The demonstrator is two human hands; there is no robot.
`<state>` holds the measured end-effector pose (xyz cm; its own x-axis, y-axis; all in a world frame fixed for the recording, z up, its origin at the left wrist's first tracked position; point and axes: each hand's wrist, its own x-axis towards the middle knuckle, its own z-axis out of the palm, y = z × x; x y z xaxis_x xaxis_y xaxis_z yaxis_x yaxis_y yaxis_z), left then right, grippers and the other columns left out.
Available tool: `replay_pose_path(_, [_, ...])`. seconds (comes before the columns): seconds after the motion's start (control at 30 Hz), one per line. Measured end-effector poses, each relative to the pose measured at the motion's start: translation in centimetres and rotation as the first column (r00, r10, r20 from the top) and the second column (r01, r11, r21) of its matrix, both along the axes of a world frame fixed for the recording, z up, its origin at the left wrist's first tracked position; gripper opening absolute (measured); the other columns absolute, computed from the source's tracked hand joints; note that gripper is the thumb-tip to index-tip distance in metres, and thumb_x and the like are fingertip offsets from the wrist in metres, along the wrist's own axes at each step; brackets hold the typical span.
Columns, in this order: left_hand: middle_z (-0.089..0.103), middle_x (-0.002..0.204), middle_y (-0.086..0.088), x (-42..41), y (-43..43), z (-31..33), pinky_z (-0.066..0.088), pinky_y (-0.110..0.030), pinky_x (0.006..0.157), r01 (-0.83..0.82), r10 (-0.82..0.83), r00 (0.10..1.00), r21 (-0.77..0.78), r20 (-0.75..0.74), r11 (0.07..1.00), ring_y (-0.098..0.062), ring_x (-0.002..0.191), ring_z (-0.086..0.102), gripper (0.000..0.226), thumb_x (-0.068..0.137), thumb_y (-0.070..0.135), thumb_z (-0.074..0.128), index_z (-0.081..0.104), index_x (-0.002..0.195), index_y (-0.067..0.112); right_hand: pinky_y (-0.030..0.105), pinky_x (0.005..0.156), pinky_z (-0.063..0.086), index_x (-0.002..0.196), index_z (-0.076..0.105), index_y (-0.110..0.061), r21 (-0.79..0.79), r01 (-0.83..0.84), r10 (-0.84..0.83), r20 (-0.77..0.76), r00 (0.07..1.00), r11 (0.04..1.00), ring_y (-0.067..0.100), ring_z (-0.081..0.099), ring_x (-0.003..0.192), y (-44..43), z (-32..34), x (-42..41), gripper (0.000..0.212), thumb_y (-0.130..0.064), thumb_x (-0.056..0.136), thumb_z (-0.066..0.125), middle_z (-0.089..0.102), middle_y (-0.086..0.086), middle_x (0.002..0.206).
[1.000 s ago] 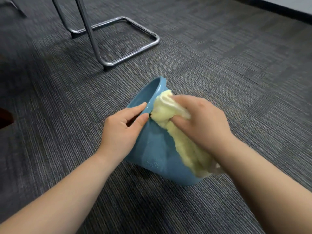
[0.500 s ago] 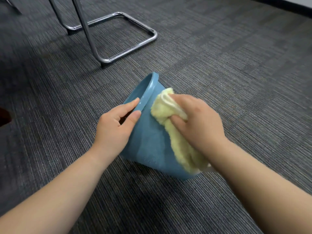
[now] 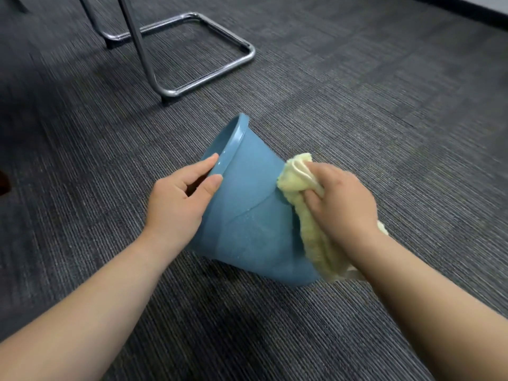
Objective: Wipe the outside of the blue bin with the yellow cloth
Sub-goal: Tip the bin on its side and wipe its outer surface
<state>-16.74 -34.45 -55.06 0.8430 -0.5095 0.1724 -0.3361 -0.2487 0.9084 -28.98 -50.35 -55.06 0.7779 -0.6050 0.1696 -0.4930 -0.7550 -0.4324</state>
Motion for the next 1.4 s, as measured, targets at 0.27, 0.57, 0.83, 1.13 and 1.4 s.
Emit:
replay_pose_path(0.27, [0.054, 0.103, 0.019, 0.9, 0.4, -0.3, 0.037, 0.004, 0.078, -0.084, 0.084, 0.996, -0.014, -0.04, 0.996, 0.013, 0.094, 0.049, 0.033, 0.082, 0.013, 0.058, 0.053, 0.113, 0.024, 0.031, 0.055, 0.051, 0.101, 0.062, -0.014, -0.118, -0.293, 0.304, 0.086, 0.949, 0.949, 0.028, 0.063, 0.07, 4.5, -0.5, -0.5, 0.041, -0.019, 0.061, 0.061, 0.07, 0.005, 0.1])
replay_pose_path(0.57, [0.056, 0.102, 0.022, 1.4, 1.0, -0.7, 0.04, 0.0, 0.082, -0.104, 0.103, 0.992, -0.017, -0.07, 0.994, 0.007, 0.096, 0.054, 0.031, 0.082, 0.016, 0.058, 0.054, 0.104, 0.036, 0.038, 0.067, 0.044, 0.113, 0.052, -0.013, -0.072, -0.108, 0.105, -0.041, 0.994, 0.992, 0.033, 0.053, 0.088, 1.4, -2.0, -1.7, 0.037, -0.015, 0.077, 0.058, 0.059, 0.007, 0.117])
replay_pose_path(0.83, [0.06, 0.106, 0.015, 1.9, 1.1, -0.8, 0.045, -0.015, 0.09, -0.128, 0.124, 0.986, -0.03, -0.11, 0.991, -0.002, 0.102, 0.056, 0.028, 0.082, 0.017, 0.059, 0.058, 0.095, 0.042, 0.037, 0.064, 0.05, 0.109, 0.058, -0.013, -0.072, -0.247, 0.246, -0.03, 0.969, 0.966, 0.032, 0.061, 0.081, 2.2, -2.2, -2.3, 0.045, -0.012, 0.066, 0.07, 0.065, 0.007, 0.111])
replay_pose_path(1.13, [0.059, 0.104, 0.02, 2.6, 1.5, -1.4, 0.044, -0.015, 0.087, -0.174, 0.168, 0.977, -0.033, -0.134, 0.984, 0.01, 0.094, 0.055, 0.028, 0.081, 0.021, 0.059, 0.056, 0.101, 0.04, 0.037, 0.053, 0.053, 0.101, 0.062, -0.012, -0.111, -0.319, 0.311, -0.083, 0.947, 0.941, 0.032, 0.06, 0.064, 3.1, -2.8, -2.3, 0.05, -0.01, 0.053, 0.076, 0.069, 0.01, 0.099])
replay_pose_path(1.4, [0.061, 0.103, 0.021, 2.6, 1.9, -1.6, 0.047, -0.016, 0.085, -0.161, 0.146, 0.97, -0.061, -0.195, 0.985, 0.009, 0.096, 0.058, 0.025, 0.082, 0.022, 0.059, 0.061, 0.087, 0.046, 0.038, 0.072, 0.043, 0.115, 0.053, -0.012, 0.026, -0.038, 0.039, -0.039, 0.998, 0.999, 0.034, 0.055, 0.094, -0.4, -4.9, -3.9, 0.037, -0.012, 0.078, 0.058, 0.06, 0.01, 0.117])
